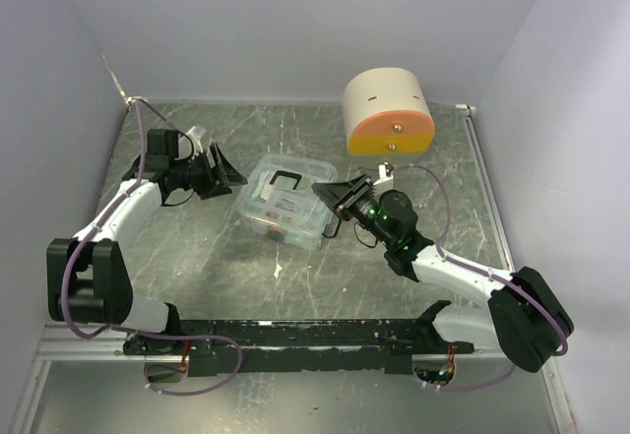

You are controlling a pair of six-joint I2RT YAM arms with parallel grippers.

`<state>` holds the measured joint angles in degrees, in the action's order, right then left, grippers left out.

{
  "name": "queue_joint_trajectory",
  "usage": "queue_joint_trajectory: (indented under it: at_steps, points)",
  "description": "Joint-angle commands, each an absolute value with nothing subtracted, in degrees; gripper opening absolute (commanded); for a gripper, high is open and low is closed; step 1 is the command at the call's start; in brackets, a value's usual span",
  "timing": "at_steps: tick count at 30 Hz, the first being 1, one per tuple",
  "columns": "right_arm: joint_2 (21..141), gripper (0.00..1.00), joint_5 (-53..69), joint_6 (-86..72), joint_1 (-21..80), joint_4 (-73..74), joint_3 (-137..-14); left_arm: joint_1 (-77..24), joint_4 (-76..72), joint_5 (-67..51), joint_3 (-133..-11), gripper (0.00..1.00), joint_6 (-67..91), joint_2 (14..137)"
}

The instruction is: Organize the medicine kit

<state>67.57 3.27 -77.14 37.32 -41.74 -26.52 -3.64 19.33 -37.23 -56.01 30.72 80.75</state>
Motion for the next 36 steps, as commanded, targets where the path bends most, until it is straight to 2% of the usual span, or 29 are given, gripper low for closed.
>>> queue_joint_trajectory:
  at_steps: [1, 9, 16, 20, 30, 36]
  points:
    - [66.2, 0.27, 0.2, -76.4, 36.8, -40.6, -25.4, -3.4, 17.8, -41.2, -54.7, 0.77, 31.1, 82.7]
    - [67.1, 0.33, 0.7, -76.4, 36.8, -38.6, -24.8, -3.7, 18.8, -41.4, -55.0, 0.70, 30.2, 84.5]
    - [67.2, 0.51, 0.9, -74.1, 36.5, -32.1, -26.7, -3.8, 19.1, -41.4, -54.8, 0.66, 30.0, 84.9]
    - [66.0, 0.56, 0.0, -72.1, 36.4, -26.8, -27.9, -3.8, 19.4, -40.9, -54.9, 0.64, 29.8, 85.0]
    - [62.6, 0.59, -6.3, -64.8, 36.2, -9.7, -33.2, -3.8, 19.4, -40.8, -55.1, 0.64, 30.1, 85.4]
    - [64.6, 0.54, -7.5, -62.4, 36.1, -1.8, -36.8, -3.8, 18.8, -41.4, -54.9, 0.64, 30.6, 85.4]
